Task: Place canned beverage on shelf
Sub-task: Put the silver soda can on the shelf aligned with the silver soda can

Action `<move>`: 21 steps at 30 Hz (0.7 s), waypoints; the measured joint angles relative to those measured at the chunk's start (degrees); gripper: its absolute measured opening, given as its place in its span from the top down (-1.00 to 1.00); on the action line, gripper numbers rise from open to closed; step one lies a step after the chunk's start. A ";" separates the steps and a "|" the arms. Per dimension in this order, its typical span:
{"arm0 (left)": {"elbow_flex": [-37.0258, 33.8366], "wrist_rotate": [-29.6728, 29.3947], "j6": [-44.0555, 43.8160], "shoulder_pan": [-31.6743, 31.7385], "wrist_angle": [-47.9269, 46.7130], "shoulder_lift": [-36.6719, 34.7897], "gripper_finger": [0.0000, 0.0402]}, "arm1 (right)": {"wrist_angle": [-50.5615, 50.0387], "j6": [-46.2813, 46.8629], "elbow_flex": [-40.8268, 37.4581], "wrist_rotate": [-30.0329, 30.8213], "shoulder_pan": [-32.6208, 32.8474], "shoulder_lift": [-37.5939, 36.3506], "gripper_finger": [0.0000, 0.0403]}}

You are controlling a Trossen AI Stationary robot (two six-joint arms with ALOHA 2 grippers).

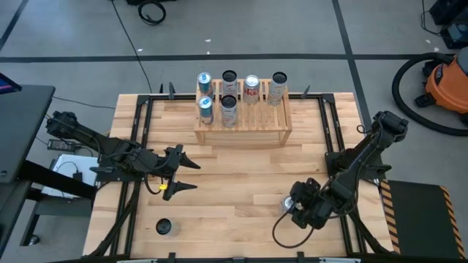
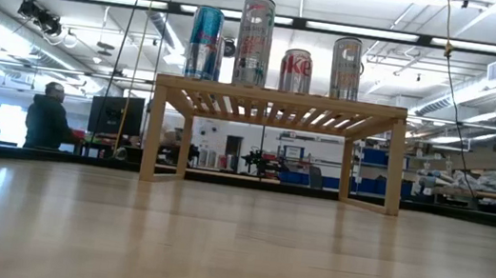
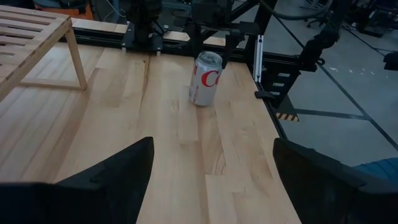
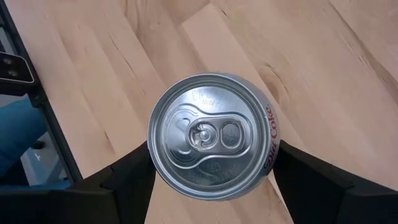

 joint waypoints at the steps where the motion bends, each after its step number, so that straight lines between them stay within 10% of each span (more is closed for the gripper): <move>1: 0.00 0.00 0.00 0.00 0.00 0.01 -0.65 | -0.02 -0.04 0.00 -0.02 -0.10 -0.08 -0.45; 21: 0.00 -0.01 -0.02 -0.01 0.00 0.01 -0.65 | -6.89 -15.21 12.11 -0.39 -9.82 -0.17 -0.45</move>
